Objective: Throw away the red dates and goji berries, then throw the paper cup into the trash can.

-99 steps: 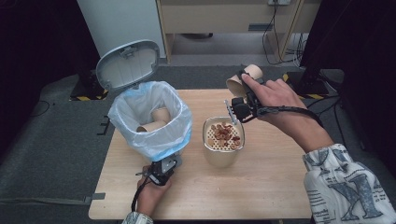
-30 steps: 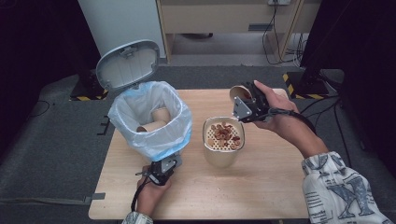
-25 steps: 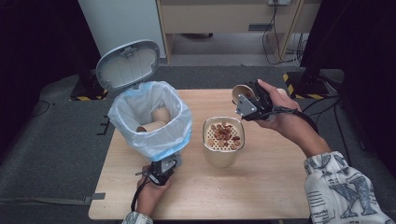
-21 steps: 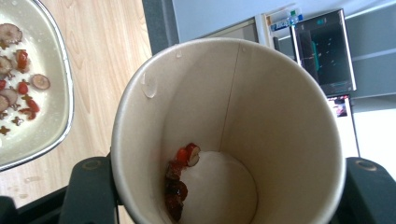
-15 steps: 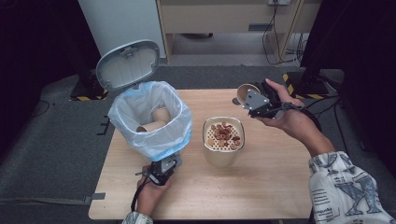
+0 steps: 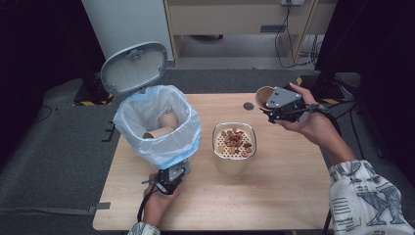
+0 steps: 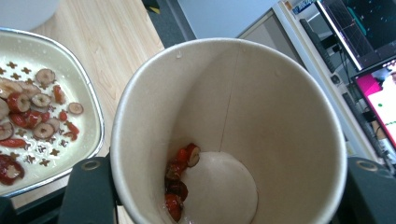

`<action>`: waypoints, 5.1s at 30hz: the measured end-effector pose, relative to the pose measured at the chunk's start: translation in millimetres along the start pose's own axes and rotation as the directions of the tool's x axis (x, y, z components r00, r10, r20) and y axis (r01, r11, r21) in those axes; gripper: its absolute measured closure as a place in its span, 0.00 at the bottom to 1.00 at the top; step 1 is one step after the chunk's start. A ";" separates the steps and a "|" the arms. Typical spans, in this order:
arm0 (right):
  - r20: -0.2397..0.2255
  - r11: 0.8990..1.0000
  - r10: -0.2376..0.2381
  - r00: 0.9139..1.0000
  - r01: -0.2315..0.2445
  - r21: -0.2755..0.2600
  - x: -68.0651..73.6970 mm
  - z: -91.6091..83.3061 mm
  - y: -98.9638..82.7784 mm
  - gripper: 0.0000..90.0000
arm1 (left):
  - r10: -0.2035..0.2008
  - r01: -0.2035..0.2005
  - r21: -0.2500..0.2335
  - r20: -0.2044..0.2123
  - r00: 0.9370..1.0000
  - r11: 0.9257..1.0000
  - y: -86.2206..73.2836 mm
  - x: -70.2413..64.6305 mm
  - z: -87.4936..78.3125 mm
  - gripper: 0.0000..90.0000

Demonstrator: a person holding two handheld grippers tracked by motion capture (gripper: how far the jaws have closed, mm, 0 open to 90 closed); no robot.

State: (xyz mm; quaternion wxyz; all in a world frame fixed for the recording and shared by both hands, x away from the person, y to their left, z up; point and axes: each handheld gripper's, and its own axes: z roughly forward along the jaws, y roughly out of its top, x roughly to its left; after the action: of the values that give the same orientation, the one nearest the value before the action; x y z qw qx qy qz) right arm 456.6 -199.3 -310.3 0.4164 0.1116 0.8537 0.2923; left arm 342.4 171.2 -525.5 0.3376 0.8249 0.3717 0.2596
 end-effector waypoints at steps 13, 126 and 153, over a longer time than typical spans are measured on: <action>-0.018 0.995 0.093 0.996 -0.093 -0.020 -6.8 -5.9 -15.6 0.38 | 0.004 -0.004 0.003 0.002 1.000 1.000 0.0 0.5 -0.2 0.99; -0.405 0.840 0.495 0.768 -0.543 -0.004 -20.7 39.1 49.9 0.38 | 0.018 -0.018 0.000 0.005 1.000 1.000 0.1 0.8 0.1 0.99; -0.482 0.834 0.477 0.735 -0.552 -0.017 -8.5 54.0 104.8 0.38 | 0.017 -0.017 -0.003 0.006 1.000 1.000 0.0 0.9 0.3 0.99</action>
State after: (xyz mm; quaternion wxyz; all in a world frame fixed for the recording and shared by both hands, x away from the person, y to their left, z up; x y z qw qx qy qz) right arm 498.3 -96.8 -268.8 0.1131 0.2380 0.8362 0.4810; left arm 343.2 171.8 -525.5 0.3378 0.8283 0.3634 0.2603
